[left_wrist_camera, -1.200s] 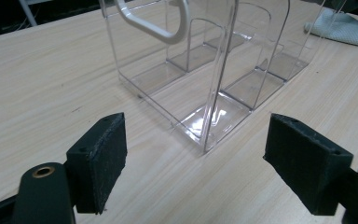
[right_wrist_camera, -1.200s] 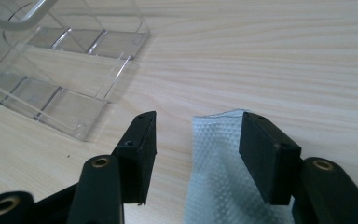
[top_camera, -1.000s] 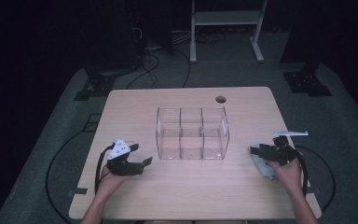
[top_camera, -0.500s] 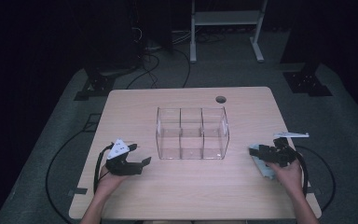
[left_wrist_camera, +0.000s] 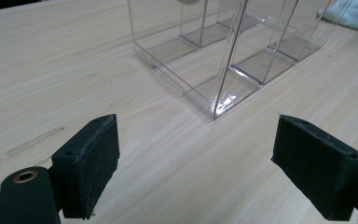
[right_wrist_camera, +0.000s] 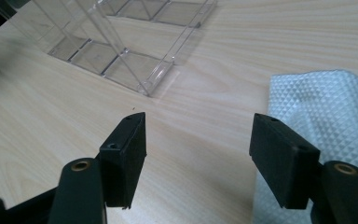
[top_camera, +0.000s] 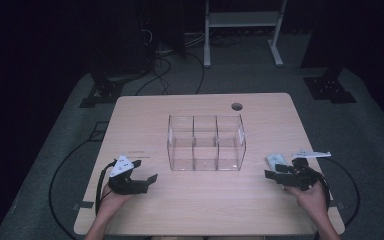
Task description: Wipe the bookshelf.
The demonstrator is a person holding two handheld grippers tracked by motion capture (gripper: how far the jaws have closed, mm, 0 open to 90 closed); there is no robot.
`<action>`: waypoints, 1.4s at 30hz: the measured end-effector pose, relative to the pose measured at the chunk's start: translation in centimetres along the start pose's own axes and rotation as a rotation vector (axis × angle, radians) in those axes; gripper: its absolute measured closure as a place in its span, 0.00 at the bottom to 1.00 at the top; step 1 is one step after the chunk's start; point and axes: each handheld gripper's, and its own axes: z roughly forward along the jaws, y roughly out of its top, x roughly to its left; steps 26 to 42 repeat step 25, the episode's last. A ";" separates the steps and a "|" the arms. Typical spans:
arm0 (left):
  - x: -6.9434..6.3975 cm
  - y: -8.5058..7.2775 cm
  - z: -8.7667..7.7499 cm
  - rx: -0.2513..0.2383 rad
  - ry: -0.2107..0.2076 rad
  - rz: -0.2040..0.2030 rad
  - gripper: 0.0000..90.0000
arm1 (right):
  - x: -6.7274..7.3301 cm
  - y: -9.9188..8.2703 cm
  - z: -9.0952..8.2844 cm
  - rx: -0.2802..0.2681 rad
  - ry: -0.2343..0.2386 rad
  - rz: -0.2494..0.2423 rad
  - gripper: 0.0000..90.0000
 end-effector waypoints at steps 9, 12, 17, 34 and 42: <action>0.1 -0.7 -0.6 -0.003 0.024 -0.018 0.15 | 0.2 -0.8 -0.8 -0.010 0.015 -0.002 0.39; 0.0 -1.0 -0.7 0.001 0.025 -0.023 0.14 | 0.3 -1.3 -1.0 -0.007 0.020 -0.004 0.38; 0.1 -1.4 -0.9 0.011 0.023 -0.028 0.14 | 0.4 -1.9 -1.1 0.002 0.021 -0.016 0.37; 0.0 -1.7 -0.8 0.011 0.005 -0.032 0.12 | 0.2 -3.1 -1.2 -0.016 0.030 0.000 0.35; 0.0 -1.7 -0.8 0.011 0.005 -0.032 0.12 | 0.2 -3.1 -1.2 -0.016 0.030 0.000 0.35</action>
